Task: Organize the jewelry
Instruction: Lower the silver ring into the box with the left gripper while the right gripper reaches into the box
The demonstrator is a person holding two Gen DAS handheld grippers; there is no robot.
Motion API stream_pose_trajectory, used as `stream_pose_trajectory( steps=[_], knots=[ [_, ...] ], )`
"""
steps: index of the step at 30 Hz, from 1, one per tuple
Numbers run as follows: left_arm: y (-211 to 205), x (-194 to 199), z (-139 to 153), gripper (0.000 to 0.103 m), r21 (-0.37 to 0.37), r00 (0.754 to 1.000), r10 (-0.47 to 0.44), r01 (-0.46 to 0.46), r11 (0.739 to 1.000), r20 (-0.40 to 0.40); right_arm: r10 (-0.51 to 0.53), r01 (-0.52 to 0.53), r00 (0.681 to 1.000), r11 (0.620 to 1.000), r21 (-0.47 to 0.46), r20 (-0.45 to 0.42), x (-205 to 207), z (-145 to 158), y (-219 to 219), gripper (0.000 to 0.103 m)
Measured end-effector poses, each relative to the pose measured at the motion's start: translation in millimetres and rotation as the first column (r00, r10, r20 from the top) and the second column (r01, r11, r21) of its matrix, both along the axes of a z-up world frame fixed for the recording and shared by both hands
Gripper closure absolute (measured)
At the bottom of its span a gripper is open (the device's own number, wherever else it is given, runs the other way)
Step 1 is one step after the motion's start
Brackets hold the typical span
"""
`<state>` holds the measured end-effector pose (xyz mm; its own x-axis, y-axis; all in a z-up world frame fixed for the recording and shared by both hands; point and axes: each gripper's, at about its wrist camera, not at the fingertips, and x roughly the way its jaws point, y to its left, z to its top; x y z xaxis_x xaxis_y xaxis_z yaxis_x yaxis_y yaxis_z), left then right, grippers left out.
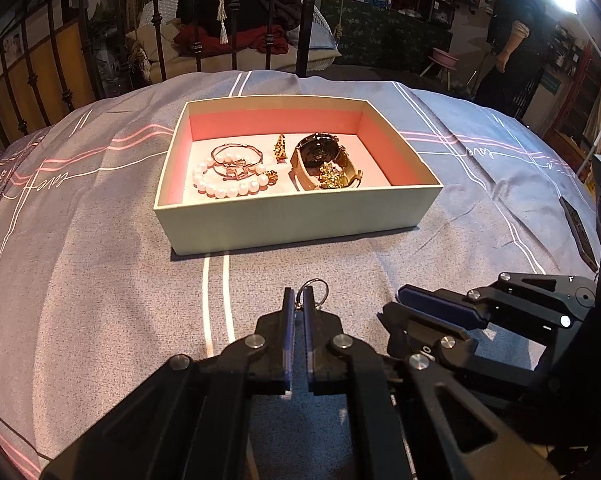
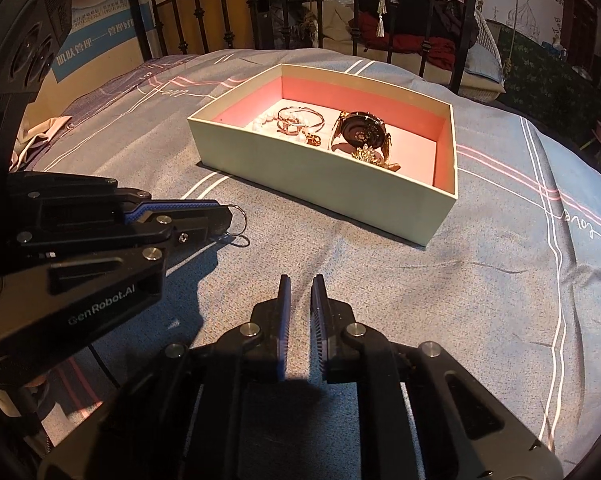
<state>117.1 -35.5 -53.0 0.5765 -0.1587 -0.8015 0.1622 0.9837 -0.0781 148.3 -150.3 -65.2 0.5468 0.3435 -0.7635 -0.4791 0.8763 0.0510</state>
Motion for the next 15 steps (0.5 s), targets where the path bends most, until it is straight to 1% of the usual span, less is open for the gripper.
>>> stream_pose_trajectory(
  steps=[11,15],
  knots=[
    [9,15,23,0.099,-0.021,0.999,0.028,-0.028,0.999,0.028,0.01,-0.01,0.999,1.0,0.007,0.045,27,19,15,0.091],
    [10,23,34,0.099,-0.039,0.999,0.029,-0.027,0.999,0.045,0.002,-0.002,0.998,1.0,0.016,0.059,33,28,16,0.091]
  ],
)
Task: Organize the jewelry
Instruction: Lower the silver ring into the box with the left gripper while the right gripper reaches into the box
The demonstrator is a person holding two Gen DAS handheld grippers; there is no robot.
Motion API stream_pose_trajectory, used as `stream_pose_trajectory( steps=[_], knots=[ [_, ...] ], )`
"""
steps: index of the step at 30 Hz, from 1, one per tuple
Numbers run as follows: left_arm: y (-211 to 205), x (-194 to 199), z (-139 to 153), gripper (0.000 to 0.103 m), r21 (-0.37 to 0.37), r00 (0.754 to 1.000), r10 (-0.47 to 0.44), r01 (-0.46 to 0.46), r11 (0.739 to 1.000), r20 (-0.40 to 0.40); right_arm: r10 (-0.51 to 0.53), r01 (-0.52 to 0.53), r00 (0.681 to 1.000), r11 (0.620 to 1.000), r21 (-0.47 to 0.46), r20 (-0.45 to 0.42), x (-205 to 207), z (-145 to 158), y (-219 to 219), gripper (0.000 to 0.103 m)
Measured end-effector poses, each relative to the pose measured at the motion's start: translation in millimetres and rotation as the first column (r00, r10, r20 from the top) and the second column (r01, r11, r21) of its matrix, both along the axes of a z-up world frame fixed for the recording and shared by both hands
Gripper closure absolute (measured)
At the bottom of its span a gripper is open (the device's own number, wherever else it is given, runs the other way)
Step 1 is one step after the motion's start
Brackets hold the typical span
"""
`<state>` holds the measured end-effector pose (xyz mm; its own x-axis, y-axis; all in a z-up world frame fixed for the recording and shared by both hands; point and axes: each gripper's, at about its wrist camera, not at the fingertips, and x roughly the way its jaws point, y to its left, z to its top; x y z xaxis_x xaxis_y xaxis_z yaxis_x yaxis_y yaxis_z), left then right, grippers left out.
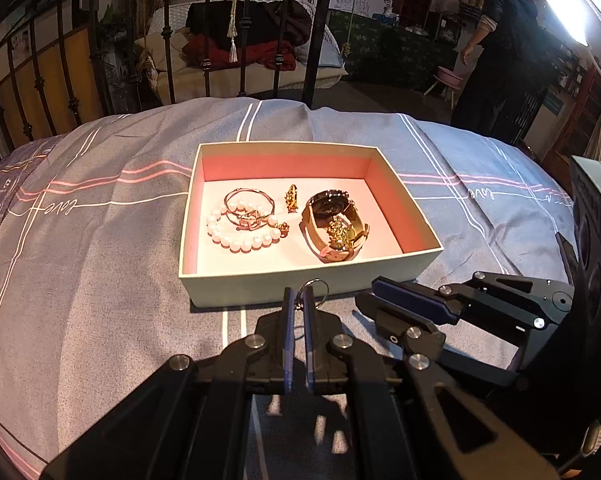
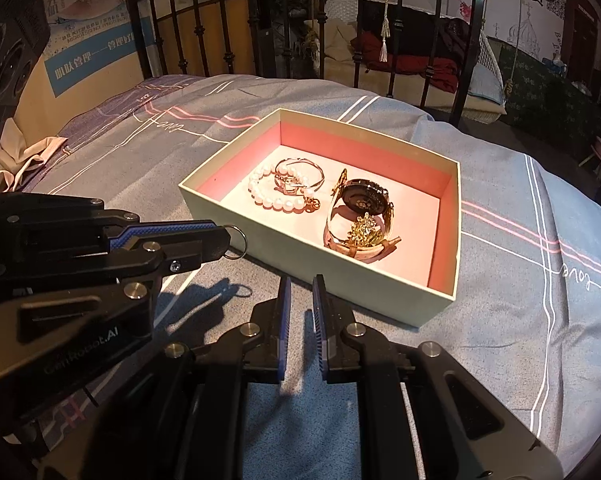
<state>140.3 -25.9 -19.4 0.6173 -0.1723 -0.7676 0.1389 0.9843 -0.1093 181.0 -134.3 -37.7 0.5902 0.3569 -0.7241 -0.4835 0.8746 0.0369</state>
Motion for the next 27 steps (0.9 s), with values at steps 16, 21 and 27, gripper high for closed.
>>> stream_pose_trajectory(
  steps=[16,21,27],
  knots=[
    [-3,61,4,0.099,0.022,1.0,0.012,-0.012,1.0,-0.011,-0.058,0.057,0.998,0.998,0.019,0.038,44,18,-10,0.091],
    [-3,75,-6,0.099,0.021,0.999,0.02,-0.02,1.0,-0.039,-0.065,0.064,0.998,0.998,0.017,0.021,57,11,-12,0.091],
    [-6,87,-14,0.099,0.026,0.998,0.017,-0.016,1.0,-0.057,-0.063,0.063,0.998,0.998,0.017,0.013,62,6,-12,0.091]
  ],
)
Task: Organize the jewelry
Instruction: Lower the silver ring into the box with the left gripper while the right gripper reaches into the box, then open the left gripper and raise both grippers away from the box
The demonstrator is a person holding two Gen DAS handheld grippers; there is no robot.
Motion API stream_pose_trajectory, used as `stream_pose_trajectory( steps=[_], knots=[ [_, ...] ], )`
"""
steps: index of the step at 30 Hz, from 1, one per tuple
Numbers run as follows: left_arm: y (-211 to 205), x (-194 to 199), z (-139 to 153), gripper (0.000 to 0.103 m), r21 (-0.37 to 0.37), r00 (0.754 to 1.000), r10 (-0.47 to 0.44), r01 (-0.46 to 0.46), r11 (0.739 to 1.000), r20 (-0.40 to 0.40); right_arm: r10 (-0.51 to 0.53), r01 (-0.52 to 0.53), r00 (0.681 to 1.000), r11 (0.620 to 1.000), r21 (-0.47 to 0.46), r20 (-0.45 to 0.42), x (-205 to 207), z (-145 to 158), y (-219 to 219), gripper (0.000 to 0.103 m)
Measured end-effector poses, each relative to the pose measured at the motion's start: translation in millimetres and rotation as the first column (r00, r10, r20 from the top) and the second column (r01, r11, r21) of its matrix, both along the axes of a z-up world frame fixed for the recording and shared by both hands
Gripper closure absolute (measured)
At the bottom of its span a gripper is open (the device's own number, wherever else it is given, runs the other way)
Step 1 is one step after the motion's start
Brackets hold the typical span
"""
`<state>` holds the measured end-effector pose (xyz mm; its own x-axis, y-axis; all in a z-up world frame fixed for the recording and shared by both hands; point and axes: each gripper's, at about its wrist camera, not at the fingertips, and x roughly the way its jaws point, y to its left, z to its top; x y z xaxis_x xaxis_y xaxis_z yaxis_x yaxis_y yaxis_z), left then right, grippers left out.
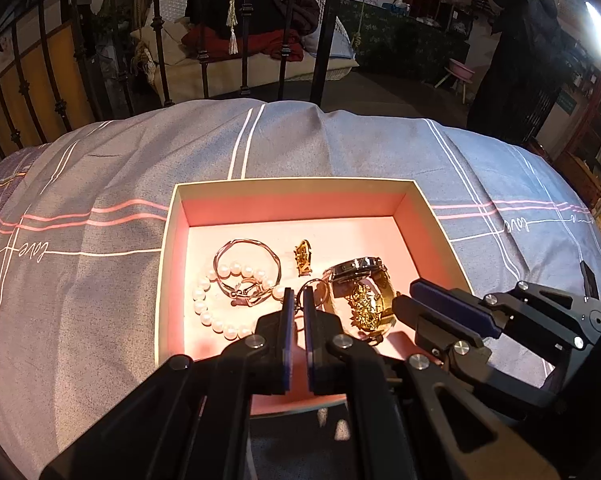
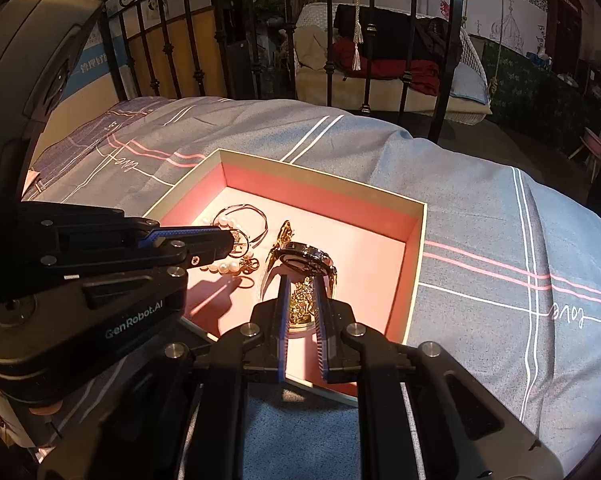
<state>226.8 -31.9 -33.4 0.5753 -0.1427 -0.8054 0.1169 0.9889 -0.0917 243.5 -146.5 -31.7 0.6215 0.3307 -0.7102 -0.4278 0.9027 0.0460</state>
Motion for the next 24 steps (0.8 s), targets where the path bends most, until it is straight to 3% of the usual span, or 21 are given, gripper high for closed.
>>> stream_pose_trajectory(
  steps=[20,21,23,24],
  knots=[
    [-2.2,9.8,-7.0,0.098,0.018,1.0,0.004,-0.003,1.0,-0.02,0.005,-0.005,1.0,1.0,-0.018,0.005,-0.1,-1.0,2.9,0.091],
    [-1.9,9.6,-6.6,0.094,0.021,1.0,0.004,-0.004,1.0,-0.022,0.007,-0.007,1.0,1.0,-0.022,0.012,-1.1,-0.1,3.9,0.091],
    [-1.2,8.4,-4.4,0.075,0.024,1.0,0.006,-0.006,1.0,-0.015,0.004,-0.003,1.0,1.0,-0.031,0.02,-2.8,1.6,4.9,0.089],
    [-0.4,6.5,-1.7,0.058,0.027,1.0,0.013,-0.013,1.0,-0.004,0.004,-0.003,1.0,0.999,-0.036,0.022,-4.1,2.2,5.3,0.086]
  ],
)
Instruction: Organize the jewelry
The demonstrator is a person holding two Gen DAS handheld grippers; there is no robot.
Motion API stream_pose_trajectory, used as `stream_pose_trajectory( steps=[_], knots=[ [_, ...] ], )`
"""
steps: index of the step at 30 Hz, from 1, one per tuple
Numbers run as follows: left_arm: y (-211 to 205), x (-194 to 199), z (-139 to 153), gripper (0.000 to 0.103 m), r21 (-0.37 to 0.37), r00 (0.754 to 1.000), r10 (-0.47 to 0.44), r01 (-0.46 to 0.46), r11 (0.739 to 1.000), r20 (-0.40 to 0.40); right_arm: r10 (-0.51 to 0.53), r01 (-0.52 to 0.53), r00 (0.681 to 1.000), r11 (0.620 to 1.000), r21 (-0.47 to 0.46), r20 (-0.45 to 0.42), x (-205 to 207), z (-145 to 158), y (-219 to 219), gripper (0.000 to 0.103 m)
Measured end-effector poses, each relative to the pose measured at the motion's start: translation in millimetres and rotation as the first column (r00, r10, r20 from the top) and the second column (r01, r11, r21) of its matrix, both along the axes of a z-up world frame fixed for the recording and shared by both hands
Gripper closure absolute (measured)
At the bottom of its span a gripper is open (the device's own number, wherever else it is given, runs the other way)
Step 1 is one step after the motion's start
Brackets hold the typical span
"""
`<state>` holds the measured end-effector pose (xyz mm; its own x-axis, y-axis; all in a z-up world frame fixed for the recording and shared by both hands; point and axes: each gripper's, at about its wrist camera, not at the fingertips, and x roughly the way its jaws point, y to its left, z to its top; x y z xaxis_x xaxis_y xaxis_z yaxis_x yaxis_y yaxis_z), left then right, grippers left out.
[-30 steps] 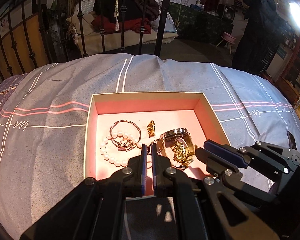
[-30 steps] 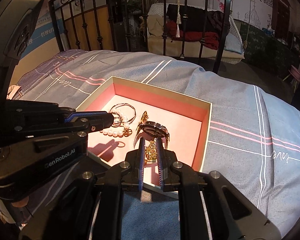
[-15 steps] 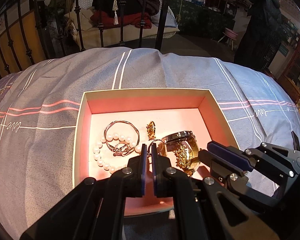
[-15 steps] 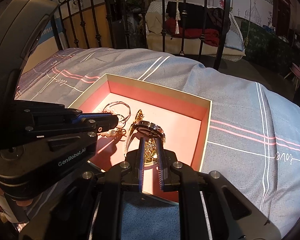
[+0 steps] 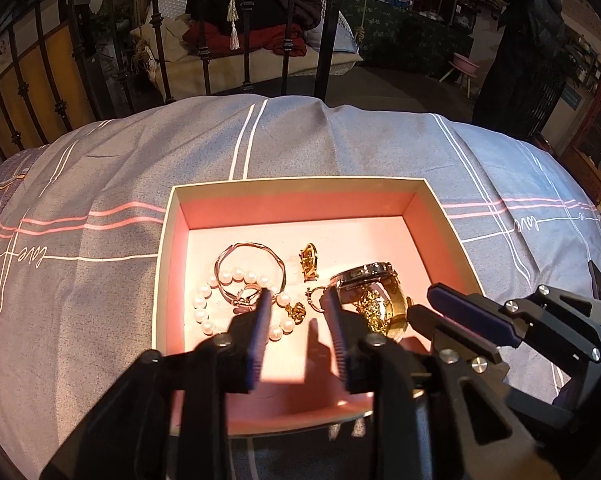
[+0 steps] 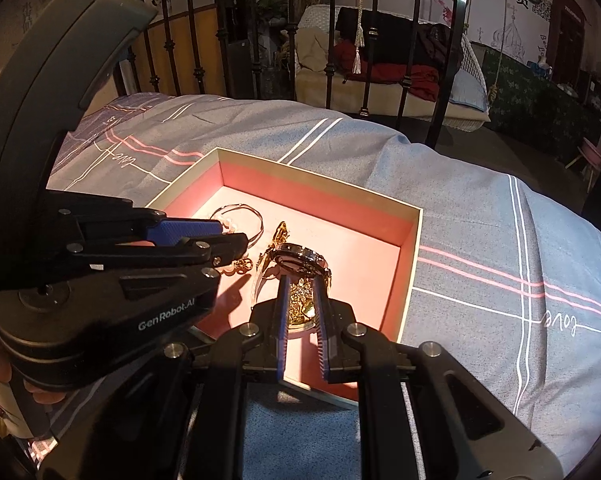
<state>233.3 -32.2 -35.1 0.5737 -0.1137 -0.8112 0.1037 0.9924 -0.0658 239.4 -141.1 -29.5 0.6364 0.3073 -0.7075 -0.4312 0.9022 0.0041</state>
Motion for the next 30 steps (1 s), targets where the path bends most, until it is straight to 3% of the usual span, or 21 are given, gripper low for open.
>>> stream_pose_trajectory(
  steps=[1,2,3,4,6,10,13,16,21,26,30],
  knots=[
    [2,-2,3,0.05,0.02,1.0,0.019,-0.02,1.0,0.019,-0.008,0.008,1.0,1.0,-0.01,0.007,-2,1,0,0.075],
    [4,-4,7,0.044,0.018,0.999,0.029,-0.03,0.999,0.031,-0.018,0.018,1.0,1.0,-0.021,0.017,-3,2,-1,0.056],
    [8,-5,10,0.031,0.003,0.999,0.04,-0.04,0.999,0.035,-0.021,0.022,0.999,1.0,-0.02,0.027,-5,3,-2,0.045],
    [11,-7,13,0.025,-0.005,0.998,0.056,-0.056,0.998,0.04,-0.024,0.025,0.999,1.0,-0.017,0.04,-7,5,-3,0.038],
    [18,-11,20,0.022,-0.005,0.995,0.083,-0.083,0.997,0.058,-0.024,0.025,0.999,0.999,-0.024,0.047,-12,7,-3,0.036],
    [30,-35,35,0.014,-0.032,0.985,0.107,-0.103,0.994,0.135,-0.028,0.028,0.998,1.0,-0.008,0.063,-27,9,-4,0.012],
    [33,-65,45,0.013,-0.018,0.962,0.112,-0.111,0.994,0.251,-0.013,0.009,0.992,0.999,0.037,0.122,-50,11,-3,0.01],
    [37,-100,52,0.013,0.013,0.917,0.136,-0.152,0.988,0.376,0.007,-0.019,0.974,0.999,0.051,0.226,-82,11,1,0.006],
    [40,-151,55,0.013,-0.013,0.856,0.15,-0.165,0.986,0.495,-0.019,-0.011,0.932,0.997,0.08,0.361,-126,15,-3,0.006],
    [30,-176,45,0.013,0.018,0.851,0.111,-0.14,0.99,0.513,-0.087,0.027,0.896,0.99,0.141,0.435,-153,24,-18,0.006],
    [28,-191,42,0.013,-0.002,0.84,0.125,-0.146,0.989,0.528,-0.105,0.034,0.881,0.987,0.16,0.462,-163,25,-24,0.006]
  ],
)
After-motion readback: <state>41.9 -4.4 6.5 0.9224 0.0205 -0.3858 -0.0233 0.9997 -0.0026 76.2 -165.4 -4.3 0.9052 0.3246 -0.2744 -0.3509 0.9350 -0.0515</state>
